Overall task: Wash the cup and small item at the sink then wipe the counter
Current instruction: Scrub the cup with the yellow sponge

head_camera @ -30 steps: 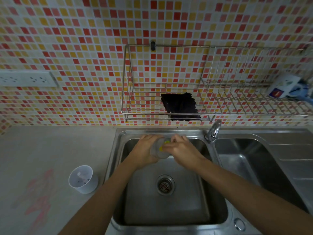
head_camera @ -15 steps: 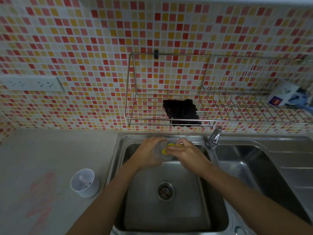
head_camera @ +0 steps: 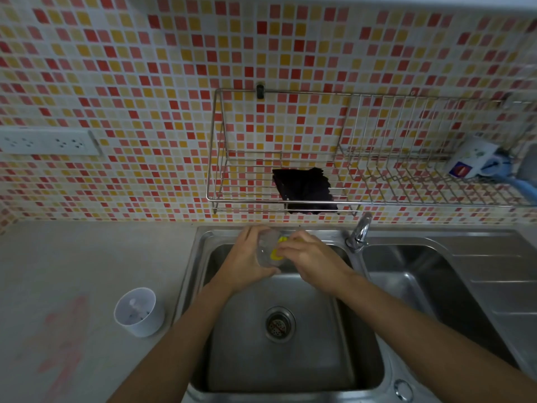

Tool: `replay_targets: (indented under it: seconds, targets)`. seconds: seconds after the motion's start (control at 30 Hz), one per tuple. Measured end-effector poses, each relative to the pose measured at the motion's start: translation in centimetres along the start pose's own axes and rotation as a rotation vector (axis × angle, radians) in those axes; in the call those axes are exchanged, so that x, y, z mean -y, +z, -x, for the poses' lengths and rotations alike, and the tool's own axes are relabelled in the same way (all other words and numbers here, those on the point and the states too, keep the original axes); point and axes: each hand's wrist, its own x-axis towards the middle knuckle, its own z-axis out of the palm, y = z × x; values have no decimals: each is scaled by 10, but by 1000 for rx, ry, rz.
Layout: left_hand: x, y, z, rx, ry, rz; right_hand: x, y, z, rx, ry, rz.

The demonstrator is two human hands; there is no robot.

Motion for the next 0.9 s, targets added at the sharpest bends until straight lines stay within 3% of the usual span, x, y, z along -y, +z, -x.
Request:
replay_targets:
  seconds: [0.23, 0.3, 0.4, 0.53, 0.63, 0.7, 0.8, 0.9]
  targets:
    - [16, -3, 4, -9, 81, -157, 13, -2, 0, 165, 192, -347]
    - [19, 0, 4, 4, 83, -215, 13, 5, 3, 196, 165, -295]
    - [18, 5, 4, 71, 98, -219, 9, 13, 2, 266, 49, -2]
    - [16, 6, 2, 83, 117, -170, 10, 17, 10, 94, 33, 135]
    - [18, 5, 3, 107, 125, -173, 23, 28, 17, 43, 219, -207]
    - [21, 8, 4, 135, 109, -176, 24, 28, 17, 145, 327, -362]
    - [19, 17, 4, 200, 103, -208, 12, 25, 15, 205, 163, -79]
    - [17, 22, 2, 215, 86, -200, 8, 23, 16, 112, 38, 221]
